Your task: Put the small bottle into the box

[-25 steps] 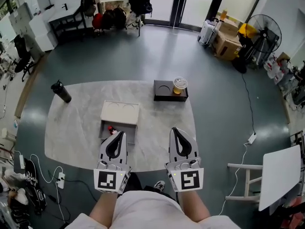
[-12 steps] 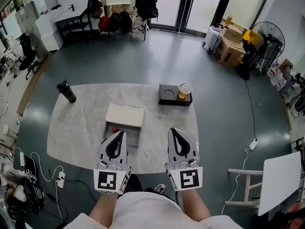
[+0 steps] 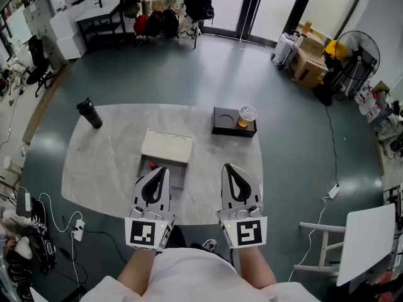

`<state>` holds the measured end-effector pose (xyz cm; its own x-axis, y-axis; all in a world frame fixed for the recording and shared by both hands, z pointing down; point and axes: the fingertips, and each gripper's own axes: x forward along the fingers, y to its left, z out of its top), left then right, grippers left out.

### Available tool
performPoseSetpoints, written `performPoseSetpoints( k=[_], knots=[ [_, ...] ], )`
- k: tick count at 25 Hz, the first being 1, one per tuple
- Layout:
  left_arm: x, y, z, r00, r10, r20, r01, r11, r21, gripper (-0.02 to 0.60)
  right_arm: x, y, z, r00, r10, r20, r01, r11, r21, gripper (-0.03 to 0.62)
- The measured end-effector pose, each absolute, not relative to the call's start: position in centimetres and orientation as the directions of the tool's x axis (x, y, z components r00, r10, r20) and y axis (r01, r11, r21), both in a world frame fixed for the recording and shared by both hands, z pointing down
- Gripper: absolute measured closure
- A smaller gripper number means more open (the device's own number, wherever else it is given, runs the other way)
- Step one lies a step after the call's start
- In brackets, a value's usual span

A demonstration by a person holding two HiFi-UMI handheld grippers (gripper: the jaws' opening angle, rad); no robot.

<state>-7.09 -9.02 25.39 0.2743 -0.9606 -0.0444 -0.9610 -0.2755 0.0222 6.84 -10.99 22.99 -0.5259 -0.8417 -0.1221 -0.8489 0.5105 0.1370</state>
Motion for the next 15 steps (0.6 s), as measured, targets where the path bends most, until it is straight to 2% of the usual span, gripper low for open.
performPoseSetpoints(
  k=[15],
  knots=[
    [-6.89, -9.27, 25.27, 0.286, -0.957, -0.040, -0.958, -0.287, 0.006, 0.560, 6.93, -11.27, 22.83, -0.526, -0.841, -0.129, -0.850, 0.514, 0.117, 0.569]
  ],
)
